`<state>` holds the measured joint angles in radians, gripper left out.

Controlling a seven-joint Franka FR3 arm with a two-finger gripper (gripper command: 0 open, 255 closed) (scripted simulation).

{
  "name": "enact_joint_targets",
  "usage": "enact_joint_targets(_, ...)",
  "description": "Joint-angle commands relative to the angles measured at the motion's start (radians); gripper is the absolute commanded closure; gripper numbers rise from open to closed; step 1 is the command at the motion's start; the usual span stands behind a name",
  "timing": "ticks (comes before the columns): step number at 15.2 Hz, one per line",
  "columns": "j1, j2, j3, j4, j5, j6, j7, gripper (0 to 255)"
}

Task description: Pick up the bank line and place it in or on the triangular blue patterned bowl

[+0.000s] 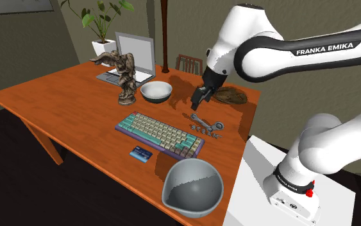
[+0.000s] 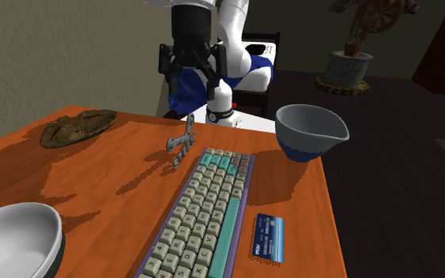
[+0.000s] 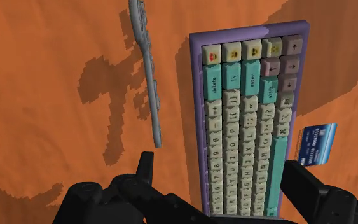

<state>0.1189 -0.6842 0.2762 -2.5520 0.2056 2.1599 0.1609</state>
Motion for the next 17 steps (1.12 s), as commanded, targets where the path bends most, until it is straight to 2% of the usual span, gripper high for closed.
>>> enact_joint_targets(1, 0.011, 0.037, 0.044, -0.018, 0.008, 0.091, 0.023, 0)
enact_joint_targets(6, 0.007, 0.173, 0.164, -0.021, -0.011, 0.306, 0.092, 0)
enact_joint_targets(9, -0.024, 0.269, 0.251, -0.003, -0.06, 0.429, 0.157, 0)
enact_joint_targets(11, -0.064, 0.338, 0.321, 0.016, -0.12, 0.506, 0.218, 0)
enact_joint_targets(14, -0.169, 0.447, 0.455, 0.059, -0.277, 0.607, 0.357, 0)
enact_joint_targets(16, -0.281, 0.53, 0.575, 0.1, -0.459, 0.655, 0.506, 0)
enact_joint_targets(17, -0.35, 0.579, 0.646, 0.128, -0.589, 0.668, 0.609, 0)
